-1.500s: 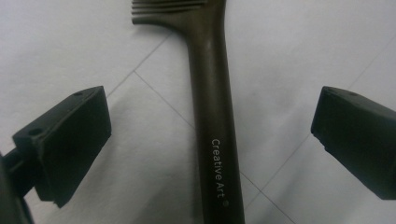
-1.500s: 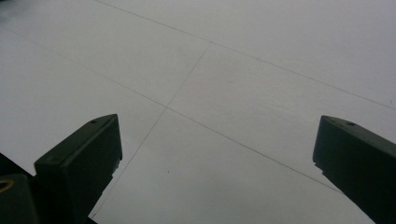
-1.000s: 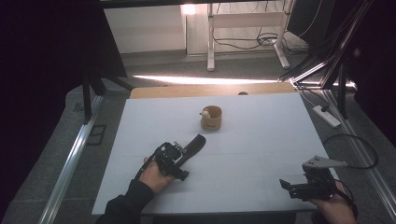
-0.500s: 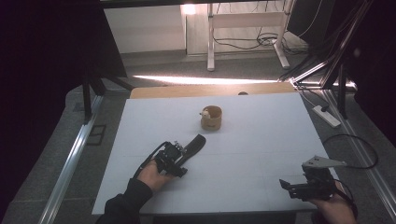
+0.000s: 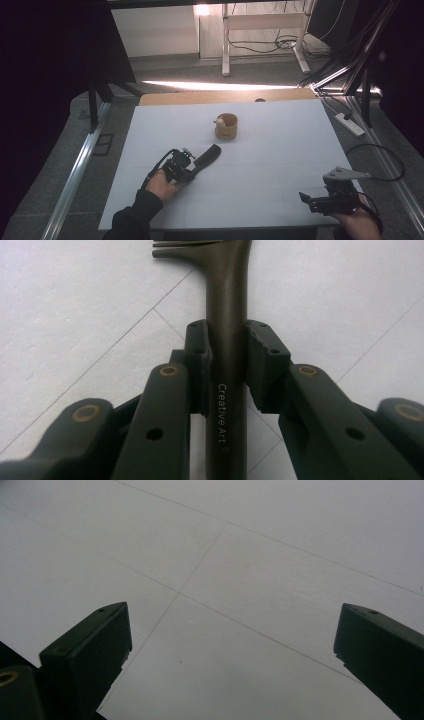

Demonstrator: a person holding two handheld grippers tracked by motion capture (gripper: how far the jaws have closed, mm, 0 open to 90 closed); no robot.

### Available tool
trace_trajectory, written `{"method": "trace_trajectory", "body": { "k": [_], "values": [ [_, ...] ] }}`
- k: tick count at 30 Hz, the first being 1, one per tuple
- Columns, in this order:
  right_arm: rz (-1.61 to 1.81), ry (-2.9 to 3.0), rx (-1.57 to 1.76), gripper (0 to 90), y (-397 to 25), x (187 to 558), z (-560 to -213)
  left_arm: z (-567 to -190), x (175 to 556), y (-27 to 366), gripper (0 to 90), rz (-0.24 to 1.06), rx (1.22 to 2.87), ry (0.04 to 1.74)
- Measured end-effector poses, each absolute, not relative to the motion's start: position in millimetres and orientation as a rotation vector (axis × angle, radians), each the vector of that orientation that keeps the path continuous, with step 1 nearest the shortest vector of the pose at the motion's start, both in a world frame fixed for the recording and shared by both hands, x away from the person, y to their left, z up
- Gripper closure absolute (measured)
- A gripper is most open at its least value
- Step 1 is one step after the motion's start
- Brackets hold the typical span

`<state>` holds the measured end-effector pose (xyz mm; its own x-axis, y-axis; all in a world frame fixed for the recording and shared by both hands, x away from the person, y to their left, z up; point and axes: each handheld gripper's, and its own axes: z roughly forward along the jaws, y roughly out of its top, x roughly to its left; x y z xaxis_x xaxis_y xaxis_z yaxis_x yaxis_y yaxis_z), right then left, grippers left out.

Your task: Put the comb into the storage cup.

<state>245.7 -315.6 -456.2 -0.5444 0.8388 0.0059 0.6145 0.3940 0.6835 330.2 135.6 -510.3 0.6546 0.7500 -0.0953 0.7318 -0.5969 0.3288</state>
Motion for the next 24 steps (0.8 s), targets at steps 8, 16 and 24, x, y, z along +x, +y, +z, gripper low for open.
{"method": "trace_trajectory", "body": {
  "k": [8, 16, 24],
  "values": [
    [0.923, 2.317, 1.26, 2.4, -316, 246, -456, -509, 332, 143, 72.3, 0.018, 2.501, 1.177],
    [0.92, 2.317, 1.259, 2.4, -316, 246, -456, -502, 328, 151, 72.3, 0.031, 2.457, 1.171],
    [0.921, 2.317, 1.258, 2.4, -316, 245, -456, -496, 322, 151, 72.3, 0.043, 2.439, 1.125]
  ]
}}
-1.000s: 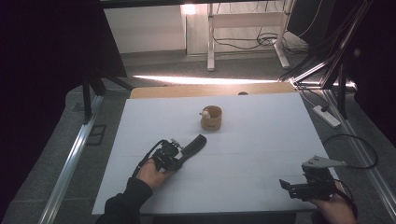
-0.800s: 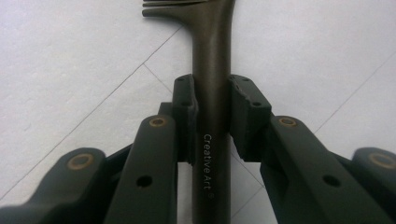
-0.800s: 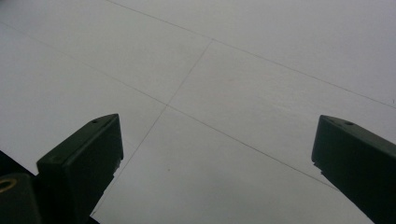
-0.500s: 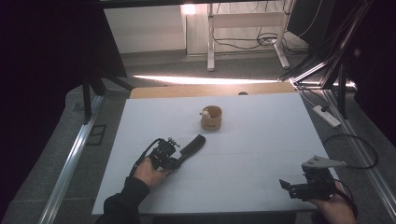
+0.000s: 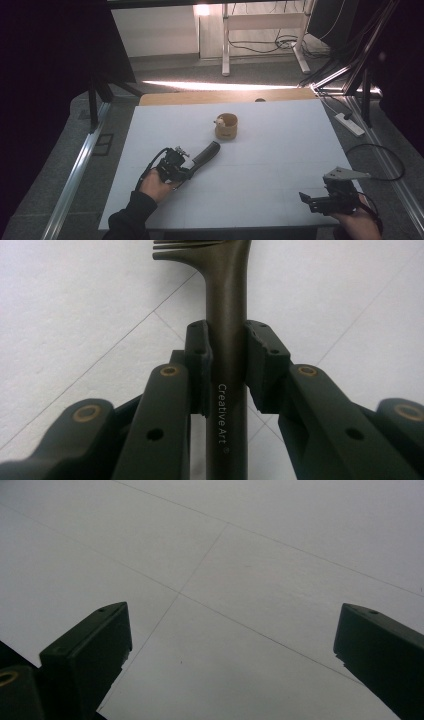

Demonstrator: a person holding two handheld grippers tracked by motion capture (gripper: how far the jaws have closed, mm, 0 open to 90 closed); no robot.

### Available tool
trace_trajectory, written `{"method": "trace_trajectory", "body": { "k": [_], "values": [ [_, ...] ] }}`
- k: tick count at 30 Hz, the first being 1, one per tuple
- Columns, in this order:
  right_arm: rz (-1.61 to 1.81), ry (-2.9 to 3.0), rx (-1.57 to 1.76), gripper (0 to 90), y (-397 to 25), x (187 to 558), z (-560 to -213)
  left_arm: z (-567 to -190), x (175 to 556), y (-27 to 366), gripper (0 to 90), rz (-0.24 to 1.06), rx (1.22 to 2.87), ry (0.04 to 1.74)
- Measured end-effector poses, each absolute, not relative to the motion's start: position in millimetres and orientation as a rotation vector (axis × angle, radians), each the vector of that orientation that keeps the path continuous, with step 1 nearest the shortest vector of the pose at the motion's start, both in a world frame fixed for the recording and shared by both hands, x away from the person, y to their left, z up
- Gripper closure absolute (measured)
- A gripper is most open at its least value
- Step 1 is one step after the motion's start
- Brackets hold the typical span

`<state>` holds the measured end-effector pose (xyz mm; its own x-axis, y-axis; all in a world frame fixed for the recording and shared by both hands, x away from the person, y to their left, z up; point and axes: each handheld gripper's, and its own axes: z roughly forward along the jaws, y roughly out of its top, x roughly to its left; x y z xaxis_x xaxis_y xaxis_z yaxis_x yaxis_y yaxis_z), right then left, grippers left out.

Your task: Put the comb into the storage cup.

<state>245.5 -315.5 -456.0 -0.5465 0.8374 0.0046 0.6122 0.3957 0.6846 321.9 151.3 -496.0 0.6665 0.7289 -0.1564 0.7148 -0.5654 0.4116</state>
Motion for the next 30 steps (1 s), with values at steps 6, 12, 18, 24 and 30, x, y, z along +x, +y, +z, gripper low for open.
{"method": "trace_trajectory", "body": {
  "k": [6, 12, 18, 24, 30],
  "values": [
    [0.923, 2.317, 1.257, 2.4, -315, 245, -456, -491, 316, 151, 72.3, 0.053, 2.425, 1.088],
    [0.924, 2.316, 1.254, 2.4, -315, 245, -456, -486, 310, 149, 72.2, 0.076, 2.406, 1.058],
    [0.924, 2.316, 1.253, 2.4, -315, 245, -456, -482, 303, 152, 72.2, 0.08, 2.365, 1.041],
    [0.925, 2.315, 1.252, 2.4, -315, 245, -456, -478, 298, 154, 72.2, 0.087, 2.323, 1.019],
    [0.927, 2.315, 1.251, 2.4, -315, 245, -456, -475, 292, 153, 72.2, 0.102, 2.31, 0.989]
  ]
}}
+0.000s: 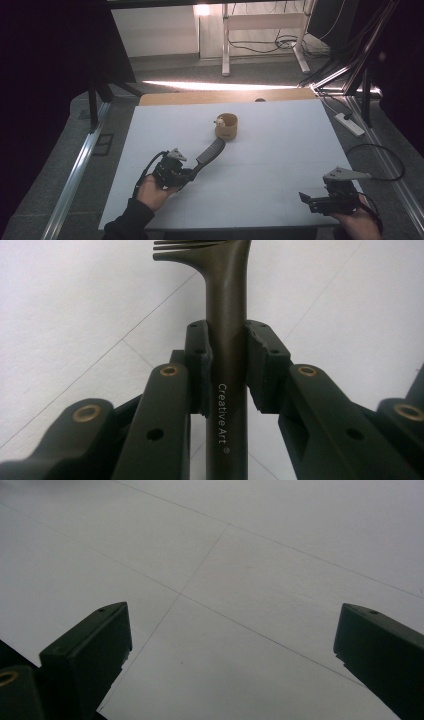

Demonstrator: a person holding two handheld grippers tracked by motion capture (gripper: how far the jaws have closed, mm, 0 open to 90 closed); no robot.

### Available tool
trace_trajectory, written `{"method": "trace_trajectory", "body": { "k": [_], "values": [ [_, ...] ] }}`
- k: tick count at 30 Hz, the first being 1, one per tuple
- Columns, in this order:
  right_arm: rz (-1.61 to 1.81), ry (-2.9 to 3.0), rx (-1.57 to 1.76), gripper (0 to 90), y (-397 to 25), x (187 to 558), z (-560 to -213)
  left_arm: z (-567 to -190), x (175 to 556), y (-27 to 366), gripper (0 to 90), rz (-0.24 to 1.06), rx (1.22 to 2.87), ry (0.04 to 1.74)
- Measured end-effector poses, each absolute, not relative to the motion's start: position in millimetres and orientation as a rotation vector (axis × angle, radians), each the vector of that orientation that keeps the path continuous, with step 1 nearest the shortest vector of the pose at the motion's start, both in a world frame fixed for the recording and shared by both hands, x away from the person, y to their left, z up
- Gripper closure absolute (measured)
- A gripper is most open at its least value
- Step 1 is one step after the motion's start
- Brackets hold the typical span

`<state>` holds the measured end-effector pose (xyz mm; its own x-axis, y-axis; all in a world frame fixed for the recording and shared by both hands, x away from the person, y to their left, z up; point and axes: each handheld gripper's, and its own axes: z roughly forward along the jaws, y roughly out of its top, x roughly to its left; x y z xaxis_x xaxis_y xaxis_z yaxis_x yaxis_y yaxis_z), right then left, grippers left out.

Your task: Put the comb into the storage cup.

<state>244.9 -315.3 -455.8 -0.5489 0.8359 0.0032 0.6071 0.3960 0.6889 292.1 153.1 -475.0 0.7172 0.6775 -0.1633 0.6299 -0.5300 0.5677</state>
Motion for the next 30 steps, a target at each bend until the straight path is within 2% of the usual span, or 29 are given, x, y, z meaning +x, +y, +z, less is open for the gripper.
{"method": "trace_trajectory", "body": {
  "k": [30],
  "values": [
    [1.013, 2.304, 1.151, 0.5, -315, 242, -453, -461, 269, 151, 72.2, 0.144, 2.134, 0.873]
  ]
}}
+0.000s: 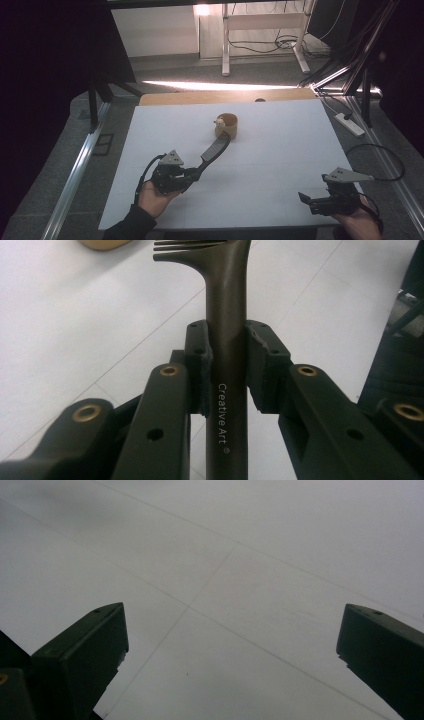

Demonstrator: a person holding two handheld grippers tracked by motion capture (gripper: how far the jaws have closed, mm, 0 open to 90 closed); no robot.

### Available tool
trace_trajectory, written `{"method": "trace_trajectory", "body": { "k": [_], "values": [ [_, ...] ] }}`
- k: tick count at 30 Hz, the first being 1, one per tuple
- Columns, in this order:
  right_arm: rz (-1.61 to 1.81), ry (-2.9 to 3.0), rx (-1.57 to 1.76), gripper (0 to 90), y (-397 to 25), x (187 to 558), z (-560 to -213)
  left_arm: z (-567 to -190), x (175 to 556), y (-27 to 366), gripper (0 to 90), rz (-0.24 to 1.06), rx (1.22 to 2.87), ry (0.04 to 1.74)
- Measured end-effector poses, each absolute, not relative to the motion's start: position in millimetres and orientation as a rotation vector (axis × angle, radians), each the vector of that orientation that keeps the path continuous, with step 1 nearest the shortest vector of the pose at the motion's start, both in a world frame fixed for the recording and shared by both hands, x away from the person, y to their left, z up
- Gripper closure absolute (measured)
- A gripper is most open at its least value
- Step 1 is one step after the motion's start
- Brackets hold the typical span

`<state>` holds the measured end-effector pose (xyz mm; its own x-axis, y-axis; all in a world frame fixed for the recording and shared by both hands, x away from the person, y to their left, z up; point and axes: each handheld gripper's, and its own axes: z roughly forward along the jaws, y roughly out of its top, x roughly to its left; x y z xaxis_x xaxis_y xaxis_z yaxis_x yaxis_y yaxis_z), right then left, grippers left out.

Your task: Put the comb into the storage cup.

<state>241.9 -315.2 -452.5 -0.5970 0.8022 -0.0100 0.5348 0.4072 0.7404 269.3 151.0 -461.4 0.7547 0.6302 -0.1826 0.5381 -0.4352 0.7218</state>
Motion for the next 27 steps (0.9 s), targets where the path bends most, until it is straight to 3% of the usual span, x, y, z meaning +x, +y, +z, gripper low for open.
{"method": "trace_trajectory", "body": {
  "k": [27],
  "values": [
    [1.287, 2.386, 0.879, 0.0, -282, 266, -428, -463, 267, 136, 72.2, 0.181, 2.105, 0.815]
  ]
}}
